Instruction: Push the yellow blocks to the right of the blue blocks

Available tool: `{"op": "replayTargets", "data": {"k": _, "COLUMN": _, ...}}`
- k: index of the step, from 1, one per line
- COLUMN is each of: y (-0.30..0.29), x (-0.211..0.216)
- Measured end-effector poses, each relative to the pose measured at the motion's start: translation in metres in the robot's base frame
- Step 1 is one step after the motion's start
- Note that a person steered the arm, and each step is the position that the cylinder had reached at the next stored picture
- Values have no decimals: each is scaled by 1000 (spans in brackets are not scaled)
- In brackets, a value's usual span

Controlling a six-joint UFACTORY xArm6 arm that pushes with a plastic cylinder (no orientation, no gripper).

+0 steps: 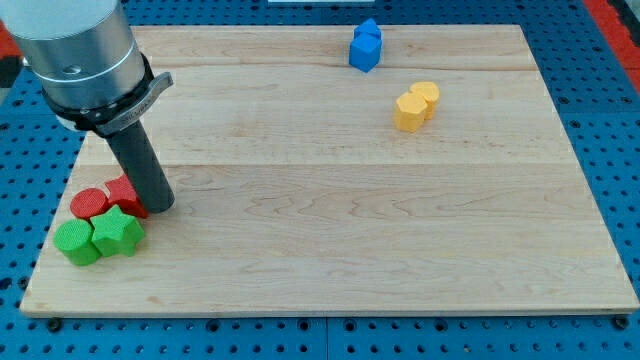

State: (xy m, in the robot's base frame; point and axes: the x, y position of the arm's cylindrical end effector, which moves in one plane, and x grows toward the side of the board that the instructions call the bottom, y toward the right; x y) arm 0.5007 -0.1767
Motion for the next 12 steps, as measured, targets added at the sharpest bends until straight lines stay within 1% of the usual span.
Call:
{"op": "replayTargets", "data": {"k": 2, "y": 0, "x": -3}}
{"op": "replayTargets", "data": {"k": 3, "y": 22, "x": 13}}
{"op": "replayTargets", "data": {"k": 4, "y": 52, "x": 14}}
{"op": "replayTargets", "data": {"k": 5, "y": 126, "x": 10}}
{"op": "replayTargets", "data": {"k": 10, "y": 204, "x": 6}}
{"op": "replayTargets", "data": {"k": 12, "y": 234, "x": -63}}
